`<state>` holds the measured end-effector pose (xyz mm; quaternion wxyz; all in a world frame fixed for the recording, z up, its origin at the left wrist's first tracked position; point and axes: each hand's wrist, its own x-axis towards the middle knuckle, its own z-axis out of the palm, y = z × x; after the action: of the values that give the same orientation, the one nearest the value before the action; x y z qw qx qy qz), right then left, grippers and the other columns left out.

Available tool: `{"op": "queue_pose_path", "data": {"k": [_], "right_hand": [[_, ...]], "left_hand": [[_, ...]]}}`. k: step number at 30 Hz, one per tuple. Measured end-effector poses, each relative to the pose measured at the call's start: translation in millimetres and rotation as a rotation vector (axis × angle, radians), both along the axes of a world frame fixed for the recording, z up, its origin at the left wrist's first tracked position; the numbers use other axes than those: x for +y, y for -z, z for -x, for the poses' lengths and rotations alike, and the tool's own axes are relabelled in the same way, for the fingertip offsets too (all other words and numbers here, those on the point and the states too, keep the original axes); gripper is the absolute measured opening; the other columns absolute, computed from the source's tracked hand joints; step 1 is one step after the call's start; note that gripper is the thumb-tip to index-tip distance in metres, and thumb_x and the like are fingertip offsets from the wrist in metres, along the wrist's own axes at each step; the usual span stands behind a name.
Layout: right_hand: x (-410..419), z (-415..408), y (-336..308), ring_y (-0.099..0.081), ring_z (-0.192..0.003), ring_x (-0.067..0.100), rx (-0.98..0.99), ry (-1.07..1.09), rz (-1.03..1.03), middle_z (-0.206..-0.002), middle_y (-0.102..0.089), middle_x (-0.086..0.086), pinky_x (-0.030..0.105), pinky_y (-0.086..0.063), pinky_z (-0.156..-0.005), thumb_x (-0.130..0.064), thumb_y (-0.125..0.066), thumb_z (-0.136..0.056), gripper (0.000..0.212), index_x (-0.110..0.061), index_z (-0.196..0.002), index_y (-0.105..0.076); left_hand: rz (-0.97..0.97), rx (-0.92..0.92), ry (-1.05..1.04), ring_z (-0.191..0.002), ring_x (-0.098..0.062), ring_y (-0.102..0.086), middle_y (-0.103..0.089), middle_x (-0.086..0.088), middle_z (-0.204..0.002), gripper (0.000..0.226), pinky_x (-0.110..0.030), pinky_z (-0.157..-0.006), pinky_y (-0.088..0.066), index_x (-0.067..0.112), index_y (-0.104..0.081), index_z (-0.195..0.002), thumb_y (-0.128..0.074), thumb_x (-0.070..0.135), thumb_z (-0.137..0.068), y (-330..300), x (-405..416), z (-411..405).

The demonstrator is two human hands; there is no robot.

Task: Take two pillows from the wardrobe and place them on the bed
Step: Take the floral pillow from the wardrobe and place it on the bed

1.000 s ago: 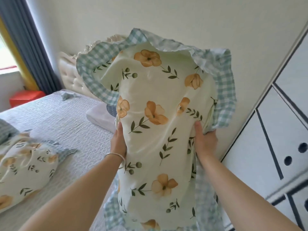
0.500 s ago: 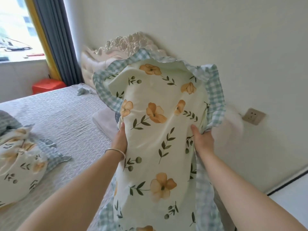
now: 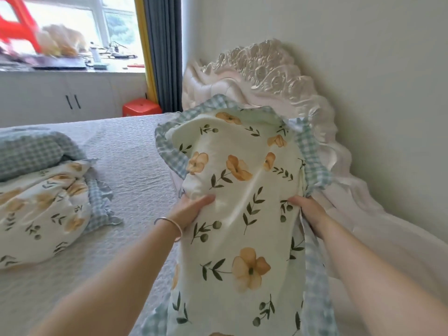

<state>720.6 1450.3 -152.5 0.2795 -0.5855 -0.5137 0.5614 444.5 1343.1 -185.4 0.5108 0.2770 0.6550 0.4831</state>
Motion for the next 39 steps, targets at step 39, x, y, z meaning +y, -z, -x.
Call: {"op": "queue_pose_path", "data": {"k": [39], "right_hand": [[226.9,69.8,248.9,-0.045,-0.118,0.035,-1.103,-0.538,-0.367,-0.135,-0.04,0.021,0.04,-0.043,-0.092,-0.045,-0.046,-0.085,0.08,0.001,-0.143,-0.014]], "left_hand": [[0.581,0.243,-0.551,-0.137,-0.037,-0.029,-0.027,-0.019,-0.15,0.073,-0.05,-0.111,-0.021,0.016,-0.027,-0.146,-0.029,0.063,-0.091,250.3,191.2,-27.0]]}}
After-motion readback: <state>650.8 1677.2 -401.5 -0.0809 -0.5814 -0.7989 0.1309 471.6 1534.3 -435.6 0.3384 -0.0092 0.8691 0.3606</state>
